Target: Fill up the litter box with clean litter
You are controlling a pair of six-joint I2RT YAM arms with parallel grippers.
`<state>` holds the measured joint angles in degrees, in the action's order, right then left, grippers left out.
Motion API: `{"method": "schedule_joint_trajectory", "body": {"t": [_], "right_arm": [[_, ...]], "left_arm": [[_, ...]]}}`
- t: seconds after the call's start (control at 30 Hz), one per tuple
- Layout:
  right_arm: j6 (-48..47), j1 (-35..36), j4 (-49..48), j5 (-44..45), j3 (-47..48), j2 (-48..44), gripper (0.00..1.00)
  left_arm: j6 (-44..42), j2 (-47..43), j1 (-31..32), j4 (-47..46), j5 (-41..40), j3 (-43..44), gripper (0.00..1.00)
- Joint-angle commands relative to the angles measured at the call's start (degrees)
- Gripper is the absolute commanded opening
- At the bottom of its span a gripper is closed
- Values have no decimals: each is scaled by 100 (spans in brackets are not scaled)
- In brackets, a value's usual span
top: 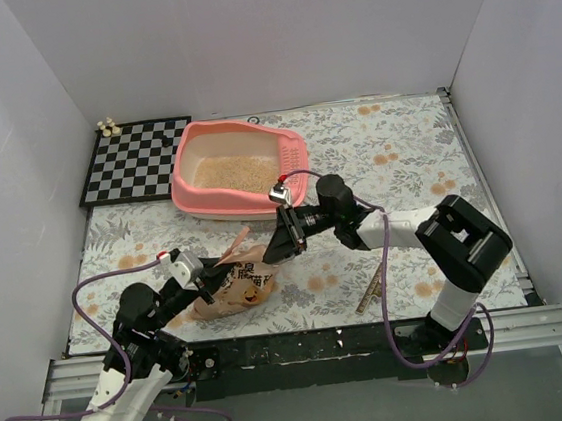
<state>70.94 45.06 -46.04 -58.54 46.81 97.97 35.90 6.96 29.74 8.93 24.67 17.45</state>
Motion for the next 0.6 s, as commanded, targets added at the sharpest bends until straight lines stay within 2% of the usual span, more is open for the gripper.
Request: {"method": "schedule_joint_trajectory", "body": {"t": [0.0,0.23,0.4,0.57], "right_arm": [[52,-172,-538,-509,-101,-709,1],[130,-480,-642,-509,-566,-1201,1],[850,-629,-1634,-491,-997,-1368,1],[931,-849,-1742,-483,-1279,-1684,1]], "left_arm": [[-4,-55,15,-805,65,83,0],[-30,-116,15,-814,100,48,0],[-57,-195,15,-831,118,4,0],[-48,-265,15,-814,109,-14,0]]}}
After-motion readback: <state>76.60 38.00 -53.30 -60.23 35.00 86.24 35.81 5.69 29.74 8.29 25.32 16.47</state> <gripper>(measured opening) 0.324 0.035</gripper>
